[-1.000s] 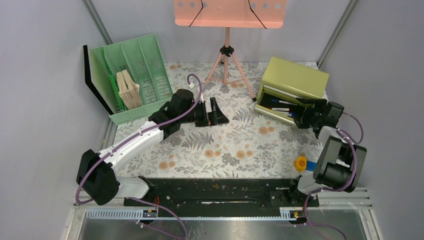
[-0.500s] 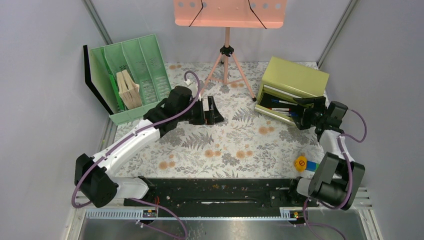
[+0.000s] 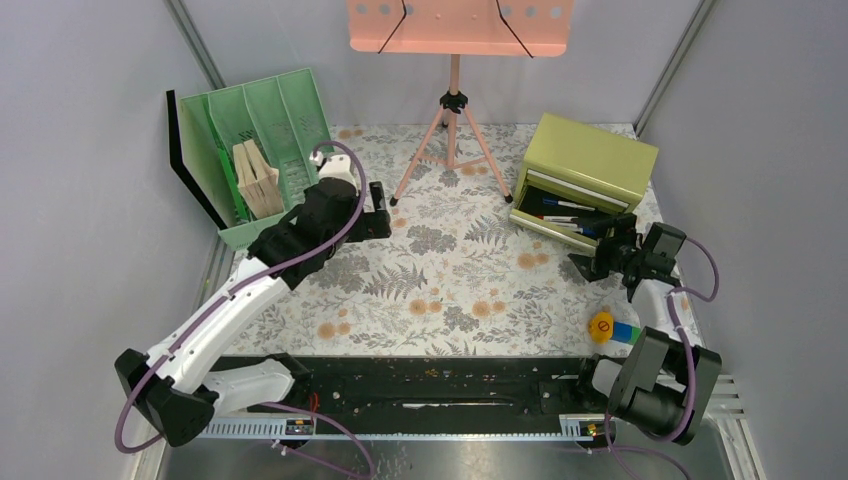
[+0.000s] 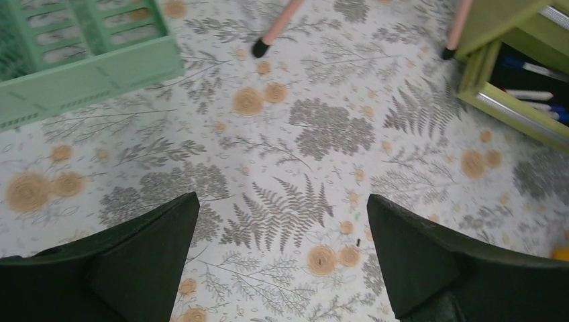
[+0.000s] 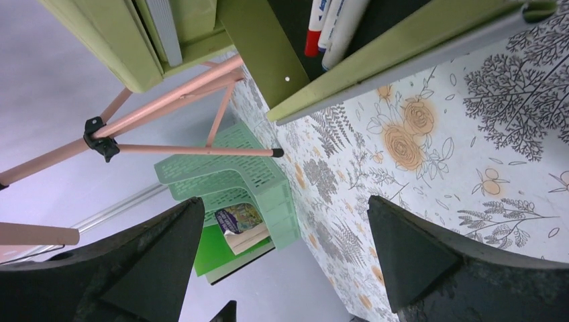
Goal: Organize the desk
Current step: Close the drawer in the storage box.
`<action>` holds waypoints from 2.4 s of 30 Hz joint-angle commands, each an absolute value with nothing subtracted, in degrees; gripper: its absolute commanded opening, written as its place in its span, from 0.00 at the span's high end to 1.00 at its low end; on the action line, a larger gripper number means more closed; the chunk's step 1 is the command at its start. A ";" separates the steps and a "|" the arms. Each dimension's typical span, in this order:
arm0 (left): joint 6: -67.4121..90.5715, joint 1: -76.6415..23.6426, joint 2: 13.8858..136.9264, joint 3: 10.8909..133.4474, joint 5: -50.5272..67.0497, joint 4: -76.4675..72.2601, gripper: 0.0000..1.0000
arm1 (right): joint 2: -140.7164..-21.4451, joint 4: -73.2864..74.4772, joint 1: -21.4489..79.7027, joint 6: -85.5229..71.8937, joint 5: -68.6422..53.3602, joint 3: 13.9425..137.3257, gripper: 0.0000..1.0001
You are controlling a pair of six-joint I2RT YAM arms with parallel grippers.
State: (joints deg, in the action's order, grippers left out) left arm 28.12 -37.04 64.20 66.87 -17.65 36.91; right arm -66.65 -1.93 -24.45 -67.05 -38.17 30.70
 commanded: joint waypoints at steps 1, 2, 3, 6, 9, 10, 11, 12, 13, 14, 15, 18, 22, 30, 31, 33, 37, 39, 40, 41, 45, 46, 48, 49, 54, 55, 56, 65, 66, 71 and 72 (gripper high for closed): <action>30.53 -36.48 62.51 64.62 -27.37 35.46 0.01 | -65.53 -0.42 -24.61 -65.06 -40.78 28.82 0.03; 30.47 -36.53 62.76 64.70 -26.10 35.07 0.01 | -65.77 -1.02 -24.61 -65.49 -40.87 27.96 0.04; 30.16 -36.56 63.06 64.76 -24.53 34.62 0.01 | -66.01 -2.18 -24.61 -65.99 -40.94 27.02 0.04; 30.25 -36.49 64.12 64.50 -21.08 33.46 0.01 | -67.63 -1.88 -24.61 -65.47 -40.47 26.57 0.06; 32.04 -36.50 65.50 64.20 -19.65 32.92 0.01 | -71.78 -0.38 -24.61 -64.47 -41.39 28.06 0.14; 33.23 -36.55 65.95 64.25 -19.73 33.06 0.01 | -73.44 -0.33 -24.61 -64.19 -41.90 28.38 0.18; 34.52 -36.54 66.52 64.45 -19.81 33.27 0.01 | -74.82 -0.35 -24.61 -63.94 -42.17 28.51 0.24; 35.91 -36.55 67.00 64.57 -19.65 33.37 0.01 | -75.93 -0.35 -24.61 -63.64 -42.22 28.56 0.28; 36.77 -36.54 67.56 64.95 -18.99 33.40 0.01 | -77.00 -0.40 -24.61 -63.52 -42.08 28.38 0.31; 37.28 -36.53 68.05 65.29 -17.94 33.27 0.01 | -77.75 -1.36 -24.61 -63.72 -41.88 27.79 0.35; 37.54 -36.50 68.46 65.53 -16.88 33.03 0.01 | -78.38 -2.42 -24.57 -64.20 -41.65 27.26 0.40; 37.95 -36.50 69.03 65.89 -14.30 31.92 0.01 | -80.52 -5.91 -24.61 -65.70 -41.16 26.14 0.53; 37.97 -36.51 69.05 66.12 -12.69 30.54 0.01 | -84.13 -7.34 -24.61 -66.01 -39.83 27.90 0.73; 37.38 -36.48 69.92 66.67 -10.06 30.10 0.01 | -90.08 -9.11 -24.61 -66.91 -37.49 32.85 0.92; 37.61 -36.55 69.83 66.32 -9.74 29.80 0.01 | -90.49 -9.14 -24.61 -67.04 -37.45 33.45 0.93; 38.39 -36.51 69.63 65.32 -9.03 28.71 0.01 | -91.05 -8.73 -24.61 -66.98 -37.41 35.04 0.93; 39.39 -36.55 69.52 64.48 -7.73 27.79 0.01 | -91.34 -6.17 -24.61 -67.39 -36.05 38.00 0.93; 39.88 -36.48 69.18 64.15 -7.45 28.26 0.01 | -91.61 -6.30 -24.61 -68.06 -35.79 39.03 0.93; 40.16 -36.51 68.68 63.83 -7.40 28.22 0.01 | -91.98 -7.05 -24.61 -68.87 -36.04 39.25 0.93; 40.51 -36.53 68.41 63.44 -7.42 28.26 0.01 | -92.14 -7.86 -24.61 -69.29 -36.17 39.37 0.93; 41.07 -36.55 67.56 62.03 -7.20 28.15 0.01 | -93.71 -9.39 -24.59 -70.46 -36.60 40.10 0.93; 41.24 -36.50 67.54 61.83 -6.94 28.16 0.01 | -94.41 -9.93 -24.58 -70.61 -36.92 40.37 0.93; 41.52 -36.52 67.54 61.58 -6.24 28.17 0.01 | -95.14 -10.46 -24.61 -70.74 -37.18 40.78 0.93; 41.61 -36.53 67.53 61.59 -5.88 28.06 0.01 | -95.39 -10.88 -24.61 -70.83 -37.06 40.85 0.93; 42.54 -36.50 66.87 61.00 -5.47 27.87 0.01 | -96.34 -11.72 -24.61 -70.52 -36.08 42.25 0.93; 42.70 -36.48 66.66 60.74 -5.50 27.72 0.01 | -96.42 -11.88 -24.61 -70.38 -35.93 42.61 0.93; 42.86 -36.54 66.50 60.50 -5.36 27.58 0.01 | -96.65 -12.22 -24.61 -70.16 -35.90 43.09 0.93; 42.89 -36.59 65.89 59.68 -4.54 27.62 0.01 | -96.66 -13.68 -24.61 -67.19 -33.08 45.55 0.92; 42.89 -36.54 65.65 59.58 -4.45 27.68 0.01 | -96.85 -14.43 -24.61 -67.31 -33.33 45.84 0.92; 42.57 -36.58 64.67 59.15 -4.84 28.30 0.01 | -98.63 -19.47 -24.60 -69.17 -33.66 46.28 0.91; 42.44 -36.54 64.53 59.08 -4.91 28.60 0.01 | -98.78 -20.73 -24.53 -69.70 -33.56 46.24 0.91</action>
